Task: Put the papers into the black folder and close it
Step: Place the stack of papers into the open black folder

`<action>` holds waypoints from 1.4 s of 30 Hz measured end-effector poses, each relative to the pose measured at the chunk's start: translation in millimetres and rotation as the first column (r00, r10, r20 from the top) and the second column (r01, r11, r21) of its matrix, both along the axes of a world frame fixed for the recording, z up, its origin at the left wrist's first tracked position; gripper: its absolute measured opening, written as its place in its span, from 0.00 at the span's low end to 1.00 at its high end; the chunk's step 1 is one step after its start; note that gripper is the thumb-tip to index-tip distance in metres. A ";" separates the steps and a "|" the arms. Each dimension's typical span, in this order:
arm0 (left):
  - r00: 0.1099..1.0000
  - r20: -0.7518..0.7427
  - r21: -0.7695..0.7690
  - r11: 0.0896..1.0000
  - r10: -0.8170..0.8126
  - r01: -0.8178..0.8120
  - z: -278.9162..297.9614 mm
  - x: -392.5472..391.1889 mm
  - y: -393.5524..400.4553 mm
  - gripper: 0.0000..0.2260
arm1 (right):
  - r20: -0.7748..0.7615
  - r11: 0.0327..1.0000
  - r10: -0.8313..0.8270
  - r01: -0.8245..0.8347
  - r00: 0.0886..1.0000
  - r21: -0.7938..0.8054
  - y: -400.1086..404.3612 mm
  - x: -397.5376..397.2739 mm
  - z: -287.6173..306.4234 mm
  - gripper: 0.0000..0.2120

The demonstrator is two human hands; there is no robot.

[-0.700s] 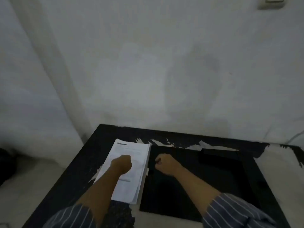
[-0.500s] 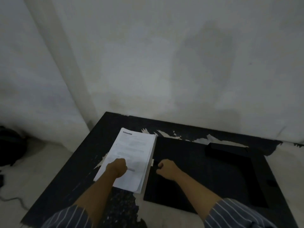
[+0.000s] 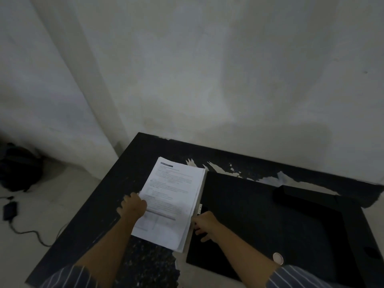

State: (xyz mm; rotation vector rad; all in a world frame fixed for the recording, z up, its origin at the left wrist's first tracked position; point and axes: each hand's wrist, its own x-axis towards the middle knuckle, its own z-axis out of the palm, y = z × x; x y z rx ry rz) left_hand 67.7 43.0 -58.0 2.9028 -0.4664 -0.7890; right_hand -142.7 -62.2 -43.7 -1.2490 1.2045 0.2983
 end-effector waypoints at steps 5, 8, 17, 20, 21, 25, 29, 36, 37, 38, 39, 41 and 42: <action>0.980 -0.143 -0.111 0.981 0.141 -0.157 -14.4 19.6 -6.5 0.21 | 0.055 0.987 -0.134 0.129 0.989 0.091 4.5 11.2 -5.7 0.19; 0.979 -0.200 -0.228 0.970 0.043 -0.089 -24.0 20.4 -8.1 0.18 | 0.080 0.985 -0.148 0.140 0.986 0.100 8.3 14.2 -10.6 0.13; 0.992 -0.092 -0.641 0.758 0.082 -0.122 -23.4 -26.8 -2.0 0.12 | 0.169 0.981 -0.124 0.146 0.978 -0.125 -2.8 5.2 -7.6 0.16; 0.991 -0.106 -0.728 0.673 0.077 -0.130 -15.1 -45.8 -2.1 0.11 | 0.191 0.981 -0.113 0.140 0.975 -0.134 -14.9 -11.9 0.6 0.11; 0.992 -0.108 -0.744 0.656 0.070 -0.127 -12.0 -52.6 -2.8 0.10 | 0.194 0.982 -0.102 0.131 0.976 -0.140 -18.7 -19.7 3.6 0.11; 0.995 -0.096 -0.791 0.609 -0.025 -0.061 -4.2 -84.0 -7.5 0.07 | 0.189 0.990 -0.056 0.078 0.980 -0.114 -32.0 -57.2 16.1 0.10; 0.993 -0.085 -0.809 0.588 -0.087 -0.018 -8.8 -122.5 -16.2 0.08 | 0.147 0.987 -0.051 0.072 0.988 -0.143 -40.9 -105.4 24.0 0.11; 0.981 -0.097 -0.810 0.586 -0.167 0.020 -17.0 -181.8 -34.2 0.08 | 0.039 0.953 -0.113 0.119 0.993 -0.278 -48.9 -175.0 33.4 0.10; 0.981 -0.087 -0.809 0.586 -0.175 0.033 -18.8 -188.6 -36.5 0.08 | 0.019 0.946 -0.111 0.112 0.994 -0.306 -49.5 -183.0 33.7 0.12; 0.983 -0.080 -0.809 0.586 -0.168 0.035 -21.3 -191.6 -37.8 0.08 | 0.001 0.939 -0.110 0.104 0.994 -0.328 -51.1 -186.0 32.9 0.14; 0.982 -0.081 -0.805 0.592 -0.168 0.035 -24.4 -195.8 -39.6 0.08 | -0.012 0.932 -0.134 0.122 0.991 -0.341 -51.2 -192.2 31.6 0.16; 0.982 -0.072 -0.782 0.621 -0.177 0.055 -31.0 -203.2 -42.9 0.09 | -0.024 0.922 -0.219 0.199 0.975 -0.331 -51.5 -205.1 31.5 0.19; 0.982 -0.051 -0.761 0.644 -0.184 0.081 -35.4 -205.4 -43.8 0.10 | -0.024 0.912 -0.254 0.232 0.967 -0.338 -51.8 -211.6 32.3 0.20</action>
